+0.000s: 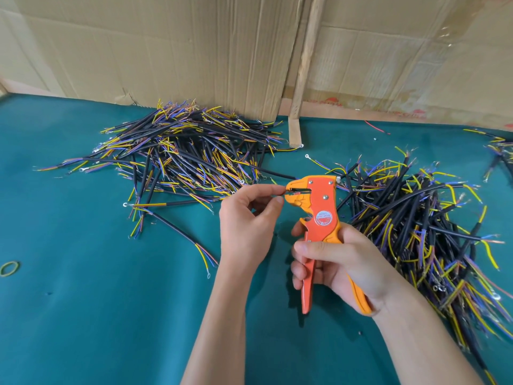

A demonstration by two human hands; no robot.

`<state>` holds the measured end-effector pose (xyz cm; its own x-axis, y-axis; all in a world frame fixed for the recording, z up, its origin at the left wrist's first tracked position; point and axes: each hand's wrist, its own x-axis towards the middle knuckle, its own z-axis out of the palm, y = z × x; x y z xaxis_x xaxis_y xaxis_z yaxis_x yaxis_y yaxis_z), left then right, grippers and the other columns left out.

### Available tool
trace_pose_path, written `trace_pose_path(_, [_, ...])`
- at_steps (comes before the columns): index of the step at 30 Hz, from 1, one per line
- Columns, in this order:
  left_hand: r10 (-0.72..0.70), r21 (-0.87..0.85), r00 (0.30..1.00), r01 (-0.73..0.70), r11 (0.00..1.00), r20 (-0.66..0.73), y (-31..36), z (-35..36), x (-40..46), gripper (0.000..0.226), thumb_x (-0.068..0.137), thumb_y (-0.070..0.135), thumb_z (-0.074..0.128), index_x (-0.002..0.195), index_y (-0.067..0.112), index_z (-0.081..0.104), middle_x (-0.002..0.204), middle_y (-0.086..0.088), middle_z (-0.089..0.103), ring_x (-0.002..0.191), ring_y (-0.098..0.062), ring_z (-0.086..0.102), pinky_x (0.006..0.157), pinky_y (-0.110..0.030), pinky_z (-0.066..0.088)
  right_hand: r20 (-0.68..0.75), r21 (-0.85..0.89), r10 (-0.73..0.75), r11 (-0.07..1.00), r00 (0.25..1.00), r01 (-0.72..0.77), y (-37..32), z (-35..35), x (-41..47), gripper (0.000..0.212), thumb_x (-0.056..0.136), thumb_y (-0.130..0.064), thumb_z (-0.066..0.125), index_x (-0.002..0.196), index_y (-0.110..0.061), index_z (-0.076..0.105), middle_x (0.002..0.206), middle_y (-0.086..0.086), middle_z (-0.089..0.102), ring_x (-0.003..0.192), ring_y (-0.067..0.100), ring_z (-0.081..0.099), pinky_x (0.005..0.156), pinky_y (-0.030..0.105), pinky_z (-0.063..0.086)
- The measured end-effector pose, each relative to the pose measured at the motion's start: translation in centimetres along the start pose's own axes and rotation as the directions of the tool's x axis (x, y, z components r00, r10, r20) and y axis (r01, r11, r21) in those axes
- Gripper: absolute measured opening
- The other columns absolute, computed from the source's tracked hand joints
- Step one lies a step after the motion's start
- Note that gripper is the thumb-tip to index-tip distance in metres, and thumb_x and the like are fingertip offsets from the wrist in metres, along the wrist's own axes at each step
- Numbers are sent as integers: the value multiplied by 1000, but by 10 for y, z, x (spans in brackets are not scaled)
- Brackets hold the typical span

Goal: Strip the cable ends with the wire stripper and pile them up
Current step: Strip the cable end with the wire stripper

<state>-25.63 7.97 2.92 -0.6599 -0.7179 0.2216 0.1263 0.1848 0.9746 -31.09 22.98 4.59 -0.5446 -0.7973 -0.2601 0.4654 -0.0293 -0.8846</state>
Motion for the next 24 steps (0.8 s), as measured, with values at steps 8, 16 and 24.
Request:
trace_pose_path(8, [-2,1,1000,2,1000,3,0,0,0,23,86,2,71,89,23,80,77,3,73,70,-9,62,71,-25,53,20,26,-9,1000,1000,9,-1,0,0,24,77,-4,74,99,-3,62,68,15,46,54,30,50,53,42,51])
trace_pose_path(16, [6,-5,1000,-6,1000,12,-1,-1,0,22,86,1,71,90,21,80,74,8,71,69,-7,61,70,-22,51,11,42,-6,999,1000,6,0,0,1,16,78,-6,74,93,-6,66,65,13,43,50,27,46,49,38,47])
trace_pose_path(24, [-6,-40,999,7,999,47,0,0,0,21,87,0,72,95,20,75,66,10,62,61,-9,52,59,-21,44,-77,47,-38,998,996,41,1,5,3,12,78,-14,74,84,-11,65,55,4,34,37,17,33,40,24,34])
